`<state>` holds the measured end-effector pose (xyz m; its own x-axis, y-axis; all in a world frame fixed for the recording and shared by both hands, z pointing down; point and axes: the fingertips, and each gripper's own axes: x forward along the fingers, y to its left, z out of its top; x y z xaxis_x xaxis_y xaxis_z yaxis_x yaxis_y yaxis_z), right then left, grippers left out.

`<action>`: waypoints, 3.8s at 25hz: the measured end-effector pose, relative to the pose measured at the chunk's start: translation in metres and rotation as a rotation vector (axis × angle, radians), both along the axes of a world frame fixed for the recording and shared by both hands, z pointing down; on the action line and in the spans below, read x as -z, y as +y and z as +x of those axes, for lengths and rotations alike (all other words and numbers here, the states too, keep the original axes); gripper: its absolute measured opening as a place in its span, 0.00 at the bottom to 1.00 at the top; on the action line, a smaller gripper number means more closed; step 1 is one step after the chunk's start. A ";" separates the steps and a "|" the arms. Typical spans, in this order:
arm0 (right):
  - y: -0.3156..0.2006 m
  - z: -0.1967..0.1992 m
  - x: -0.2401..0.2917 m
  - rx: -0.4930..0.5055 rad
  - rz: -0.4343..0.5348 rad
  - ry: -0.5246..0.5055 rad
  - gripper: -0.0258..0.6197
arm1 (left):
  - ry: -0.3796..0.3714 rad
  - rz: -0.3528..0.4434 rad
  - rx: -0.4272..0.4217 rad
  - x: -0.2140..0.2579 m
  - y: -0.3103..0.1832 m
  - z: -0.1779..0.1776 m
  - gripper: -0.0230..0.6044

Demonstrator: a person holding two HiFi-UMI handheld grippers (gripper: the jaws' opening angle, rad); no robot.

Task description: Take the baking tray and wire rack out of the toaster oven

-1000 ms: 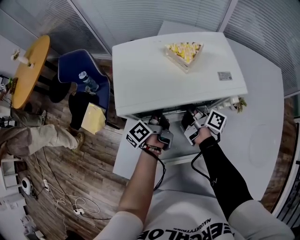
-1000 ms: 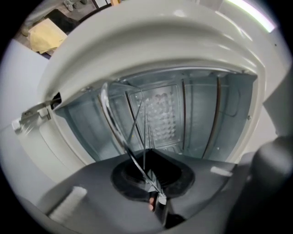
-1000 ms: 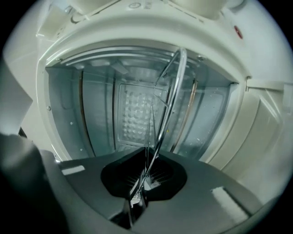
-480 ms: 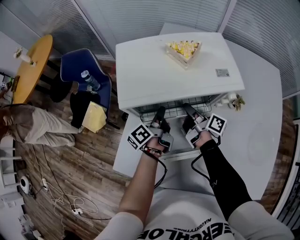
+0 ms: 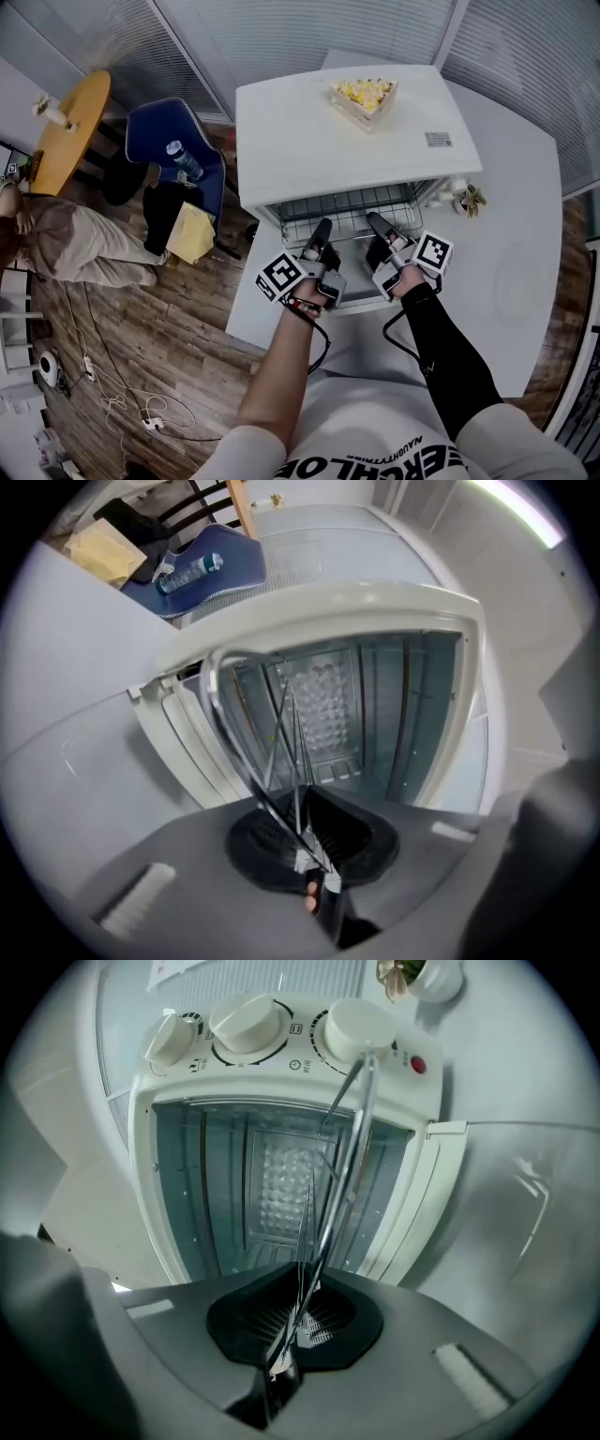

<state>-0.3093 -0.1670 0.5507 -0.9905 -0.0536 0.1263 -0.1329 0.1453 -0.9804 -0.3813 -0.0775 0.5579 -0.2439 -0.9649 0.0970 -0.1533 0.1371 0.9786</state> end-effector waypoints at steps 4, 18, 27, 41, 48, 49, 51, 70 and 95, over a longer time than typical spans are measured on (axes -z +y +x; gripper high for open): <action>0.004 0.006 -0.001 0.000 -0.002 -0.001 0.05 | 0.003 0.009 -0.003 0.000 0.004 0.006 0.13; 0.020 0.028 -0.002 0.016 0.010 0.007 0.06 | -0.010 -0.005 -0.032 -0.001 0.019 0.028 0.14; 0.032 0.045 0.000 0.026 0.017 -0.001 0.06 | -0.013 -0.007 -0.065 0.001 0.031 0.048 0.13; 0.046 0.064 0.004 0.023 0.030 -0.019 0.05 | -0.020 0.011 -0.093 0.005 0.045 0.068 0.14; 0.052 0.071 0.014 0.037 0.082 -0.057 0.05 | -0.024 0.047 -0.088 0.013 0.051 0.076 0.14; 0.053 0.072 0.014 0.039 0.084 -0.062 0.05 | -0.024 0.048 -0.088 0.012 0.052 0.078 0.14; 0.054 0.075 0.014 0.040 0.087 -0.071 0.05 | -0.023 0.049 -0.086 0.011 0.054 0.080 0.14; 0.075 0.108 0.018 0.103 0.084 -0.095 0.05 | -0.028 0.028 -0.025 0.011 0.078 0.116 0.14; 0.037 0.279 0.044 -0.036 0.120 -0.156 0.05 | -0.113 0.026 -0.229 0.035 0.024 0.271 0.14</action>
<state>-0.0299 -0.1299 0.5063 -0.9947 -0.0951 -0.0379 0.0119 0.2606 -0.9654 -0.1099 -0.0540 0.5224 -0.0261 -0.9981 0.0563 -0.2858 0.0614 0.9563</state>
